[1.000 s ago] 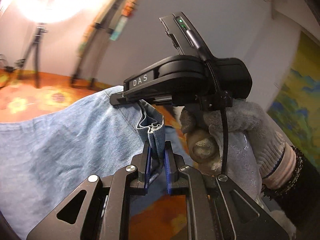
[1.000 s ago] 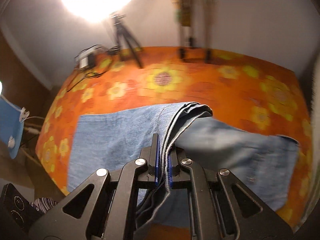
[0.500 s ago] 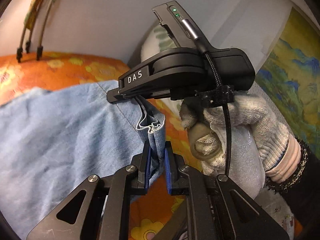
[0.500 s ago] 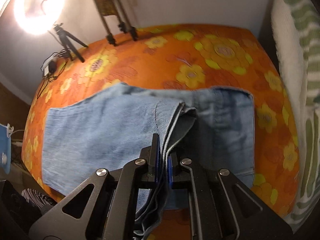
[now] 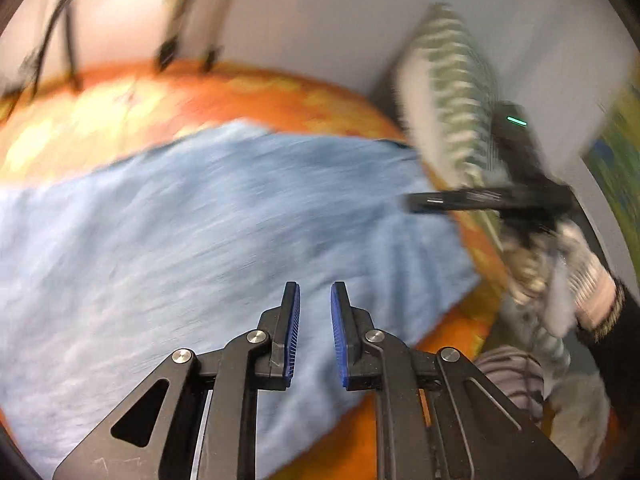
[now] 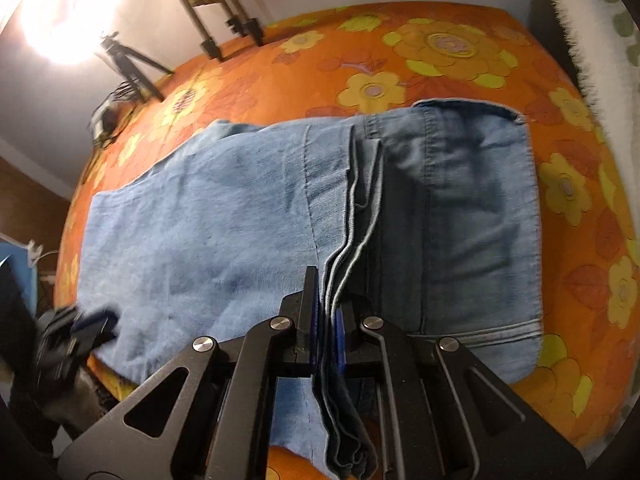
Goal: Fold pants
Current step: 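Carry the hem over the jeans toward the waistband with the right tool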
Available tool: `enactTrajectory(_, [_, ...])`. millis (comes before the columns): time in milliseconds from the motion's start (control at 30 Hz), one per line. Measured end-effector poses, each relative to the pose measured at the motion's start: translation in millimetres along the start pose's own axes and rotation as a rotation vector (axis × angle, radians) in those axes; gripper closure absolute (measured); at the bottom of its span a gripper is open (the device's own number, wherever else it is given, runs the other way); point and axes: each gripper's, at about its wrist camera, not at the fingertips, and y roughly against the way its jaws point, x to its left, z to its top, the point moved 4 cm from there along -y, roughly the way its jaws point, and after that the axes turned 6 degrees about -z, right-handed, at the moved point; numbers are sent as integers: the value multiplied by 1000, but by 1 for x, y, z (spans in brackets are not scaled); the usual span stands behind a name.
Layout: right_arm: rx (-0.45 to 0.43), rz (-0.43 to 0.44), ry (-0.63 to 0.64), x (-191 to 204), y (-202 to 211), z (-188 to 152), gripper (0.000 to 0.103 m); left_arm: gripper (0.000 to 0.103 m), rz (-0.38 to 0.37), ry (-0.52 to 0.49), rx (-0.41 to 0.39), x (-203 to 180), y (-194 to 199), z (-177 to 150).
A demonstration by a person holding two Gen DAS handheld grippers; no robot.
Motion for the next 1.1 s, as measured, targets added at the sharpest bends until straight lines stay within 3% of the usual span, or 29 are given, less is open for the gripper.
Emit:
enactTrajectory(67, [-5,36,32,2,5,1,93,89,25,15,35,10,-11,-3])
enactTrajectory(133, [-7,102,28,2,11,5,68,89,33,0,62,8,-17,-9])
enactTrajectory(167, [-24,137,15,0,15,10,50,89,36,-8,72,6,-21,-10])
enactTrajectory(200, [-42,151,2,-2,17,15,46,89,36,-10,75,6,-20,-12])
enactTrajectory(467, [-28,225,-130,-21,-8,53,46,89,26,-14,76,3,-25,-14])
enactTrajectory(533, [-31,253,-163,-23,-15,63,46,89,21,-10,75,5,-25,-14])
enactTrajectory(633, [-34,262,-221,-25,-25,75,65,89,16,-2,72,9,-24,-14])
enactTrajectory(700, [-40,221,-181,-17,-26,77,83,89,15,-2,73,8,-24,-14])
enactTrajectory(767, [-70,199,-100,-1,-17,74,93,89,13,-1,71,9,-24,-14])
enactTrajectory(833, [-151,146,-6,13,1,71,94,89,12,3,70,10,-23,-15])
enactTrajectory(967, [-348,-3,322,55,44,52,96,89,12,12,66,11,-22,-15])
enactTrajectory(1033, [-317,-99,333,51,34,54,96,89,11,19,65,12,-22,-15])
enactTrajectory(1100, [-295,-139,309,40,24,58,96,89,11,22,64,12,-22,-15])
